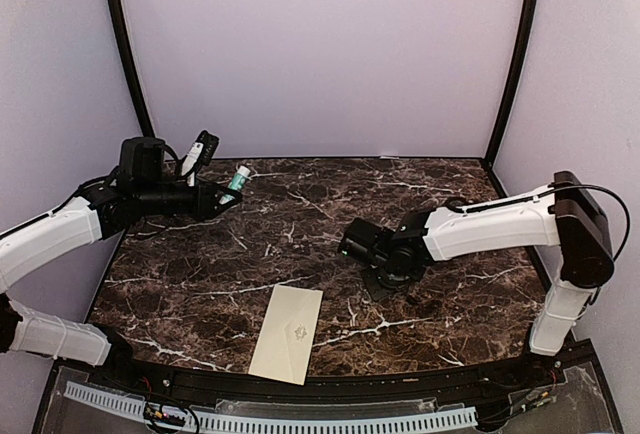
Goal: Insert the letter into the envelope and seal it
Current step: Adjust the solid glue cap at the center of the board.
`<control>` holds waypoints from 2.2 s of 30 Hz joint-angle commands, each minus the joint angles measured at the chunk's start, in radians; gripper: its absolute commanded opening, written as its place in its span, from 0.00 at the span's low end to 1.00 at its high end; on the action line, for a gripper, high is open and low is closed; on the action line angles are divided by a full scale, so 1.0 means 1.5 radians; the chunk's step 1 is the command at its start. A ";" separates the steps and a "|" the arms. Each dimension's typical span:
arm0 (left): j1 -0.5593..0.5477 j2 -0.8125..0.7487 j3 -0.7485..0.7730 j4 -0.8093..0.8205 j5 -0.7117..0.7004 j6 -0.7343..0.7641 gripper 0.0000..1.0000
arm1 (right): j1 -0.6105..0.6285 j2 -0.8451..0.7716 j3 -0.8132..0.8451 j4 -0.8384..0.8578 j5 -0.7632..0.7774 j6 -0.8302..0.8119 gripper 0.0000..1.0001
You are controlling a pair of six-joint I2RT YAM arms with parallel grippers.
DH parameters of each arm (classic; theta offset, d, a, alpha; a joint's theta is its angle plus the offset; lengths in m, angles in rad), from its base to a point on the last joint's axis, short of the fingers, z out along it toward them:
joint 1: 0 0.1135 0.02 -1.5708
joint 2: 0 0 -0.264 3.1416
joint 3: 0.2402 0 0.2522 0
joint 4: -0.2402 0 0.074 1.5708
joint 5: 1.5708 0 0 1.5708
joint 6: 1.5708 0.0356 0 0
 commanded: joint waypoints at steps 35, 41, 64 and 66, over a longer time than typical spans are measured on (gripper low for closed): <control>0.001 -0.011 -0.006 0.006 0.022 0.004 0.00 | 0.046 0.033 -0.019 -0.017 0.091 0.082 0.34; 0.001 -0.011 -0.007 0.005 0.020 0.004 0.00 | 0.047 -0.044 -0.035 0.021 0.034 0.075 0.51; 0.001 -0.002 -0.008 0.004 0.021 0.007 0.00 | -0.100 -0.262 -0.342 0.319 -0.226 0.079 0.54; 0.001 -0.002 -0.008 0.004 0.022 0.008 0.00 | -0.100 -0.252 -0.336 0.311 -0.213 0.088 0.49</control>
